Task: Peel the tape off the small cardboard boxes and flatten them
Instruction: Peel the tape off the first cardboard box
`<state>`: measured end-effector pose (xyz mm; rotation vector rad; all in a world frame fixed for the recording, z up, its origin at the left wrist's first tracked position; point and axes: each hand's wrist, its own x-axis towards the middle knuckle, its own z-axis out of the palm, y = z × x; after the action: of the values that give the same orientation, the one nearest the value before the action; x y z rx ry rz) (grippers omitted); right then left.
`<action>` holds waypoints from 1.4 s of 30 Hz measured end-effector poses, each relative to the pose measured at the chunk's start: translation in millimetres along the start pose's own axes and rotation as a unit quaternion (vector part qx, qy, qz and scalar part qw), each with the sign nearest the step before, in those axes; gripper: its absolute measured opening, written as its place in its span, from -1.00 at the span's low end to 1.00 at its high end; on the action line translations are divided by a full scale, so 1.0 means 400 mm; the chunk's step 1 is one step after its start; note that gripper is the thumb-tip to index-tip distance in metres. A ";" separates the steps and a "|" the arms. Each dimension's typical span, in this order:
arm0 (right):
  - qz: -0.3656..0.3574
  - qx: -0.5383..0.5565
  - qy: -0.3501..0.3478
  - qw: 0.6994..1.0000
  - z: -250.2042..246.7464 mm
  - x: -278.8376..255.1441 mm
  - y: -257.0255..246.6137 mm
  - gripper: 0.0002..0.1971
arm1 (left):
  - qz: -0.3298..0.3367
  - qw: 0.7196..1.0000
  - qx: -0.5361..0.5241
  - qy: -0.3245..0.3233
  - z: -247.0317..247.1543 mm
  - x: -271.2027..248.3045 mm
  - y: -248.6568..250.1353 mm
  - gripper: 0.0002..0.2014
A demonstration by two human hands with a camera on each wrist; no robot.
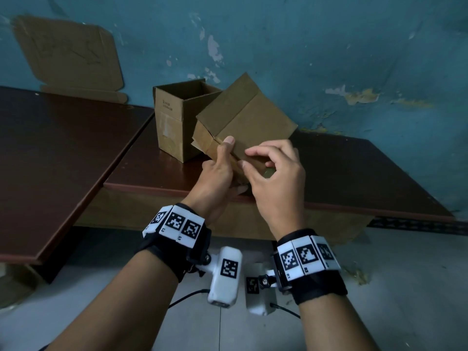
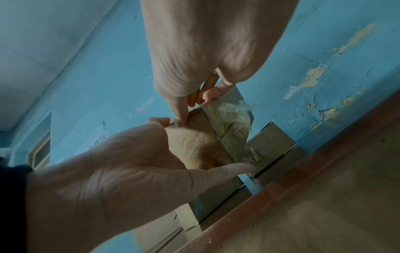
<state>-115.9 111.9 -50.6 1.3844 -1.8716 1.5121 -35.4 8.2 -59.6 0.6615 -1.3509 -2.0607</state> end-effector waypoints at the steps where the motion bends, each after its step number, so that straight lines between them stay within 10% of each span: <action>1: -0.009 -0.005 0.001 1.000 0.000 -0.002 0.000 -0.84 | -0.001 1.000 -0.003 -0.001 0.001 -0.005 0.002 -0.34; 22: -0.066 -0.037 0.009 0.997 0.003 -0.006 -0.008 -0.92 | 0.009 0.999 -0.025 0.031 0.018 -0.030 0.013 -0.02; 42: -0.087 -0.036 0.032 0.995 -0.002 -0.003 -0.025 -0.78 | -0.024 0.993 -0.111 -0.043 0.016 -0.038 0.026 -0.29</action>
<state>-107.4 113.8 -45.8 1.4086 -1.7026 1.3748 -27.2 19.7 -46.4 0.5181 -1.1378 -2.2597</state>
